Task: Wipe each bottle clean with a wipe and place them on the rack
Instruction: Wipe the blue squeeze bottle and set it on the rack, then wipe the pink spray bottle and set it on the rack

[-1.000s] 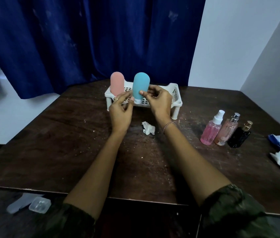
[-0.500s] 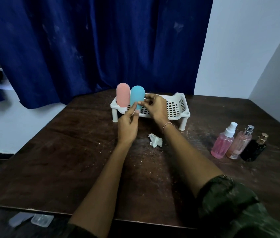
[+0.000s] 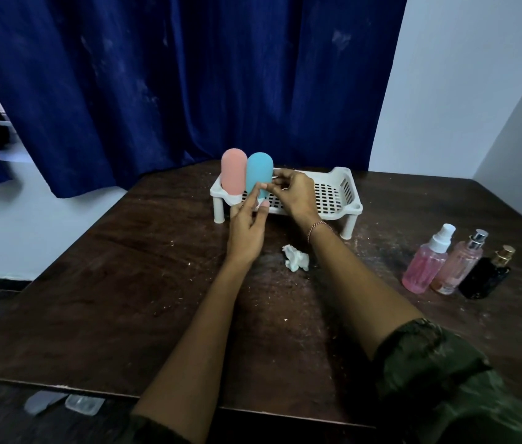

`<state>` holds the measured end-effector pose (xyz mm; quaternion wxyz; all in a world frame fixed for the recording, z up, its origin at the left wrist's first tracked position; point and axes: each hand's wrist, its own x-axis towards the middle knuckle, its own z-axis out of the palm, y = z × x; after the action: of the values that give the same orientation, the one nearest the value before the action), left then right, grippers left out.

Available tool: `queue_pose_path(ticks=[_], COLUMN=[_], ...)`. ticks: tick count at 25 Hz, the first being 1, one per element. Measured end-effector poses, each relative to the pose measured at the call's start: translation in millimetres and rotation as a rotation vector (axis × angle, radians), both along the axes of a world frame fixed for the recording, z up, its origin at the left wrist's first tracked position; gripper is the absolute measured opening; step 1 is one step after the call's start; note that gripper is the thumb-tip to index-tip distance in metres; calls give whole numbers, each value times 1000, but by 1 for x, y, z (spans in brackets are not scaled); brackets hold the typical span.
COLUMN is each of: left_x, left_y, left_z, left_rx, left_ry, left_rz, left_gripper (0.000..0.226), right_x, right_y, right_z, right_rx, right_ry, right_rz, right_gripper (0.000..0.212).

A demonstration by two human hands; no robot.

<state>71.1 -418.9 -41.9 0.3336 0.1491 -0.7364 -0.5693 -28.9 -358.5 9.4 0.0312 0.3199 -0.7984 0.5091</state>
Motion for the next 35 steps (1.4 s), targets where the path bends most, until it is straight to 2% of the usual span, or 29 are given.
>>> queue_pose_path(ticks=[9, 13, 19, 24, 27, 29, 32, 35], left_x=[3, 10, 19, 15, 9, 4, -2, -10], left_y=[0, 5, 44, 86, 116, 138, 165, 181], left_z=[0, 1, 24, 54, 71, 78, 79, 72], left_rx=[-48, -79, -152, -211, -285, -323, -383, -471], left_ry=[-7, 16, -55, -69, -44, -37, -52, -123], left_rz=[58, 88, 79, 9, -37, -84, -147, -199], left_gripper=[45, 44, 43, 44, 43, 42, 41, 40], right_x=[3, 19, 39, 44, 34, 28, 31, 40], right_y=[18, 39, 87, 138, 170, 193, 220, 234], right_z=[7, 14, 41, 58, 59, 58, 54, 51], right_rx=[-4, -38, -112, -83, 57, 247, 565, 609], right_ry=[3, 43, 121, 244, 488, 593, 667, 611], right_rz=[-65, -70, -52, -121, -293, -420, -525, -540], right_gripper=[46, 43, 36, 29, 23, 18, 8, 8])
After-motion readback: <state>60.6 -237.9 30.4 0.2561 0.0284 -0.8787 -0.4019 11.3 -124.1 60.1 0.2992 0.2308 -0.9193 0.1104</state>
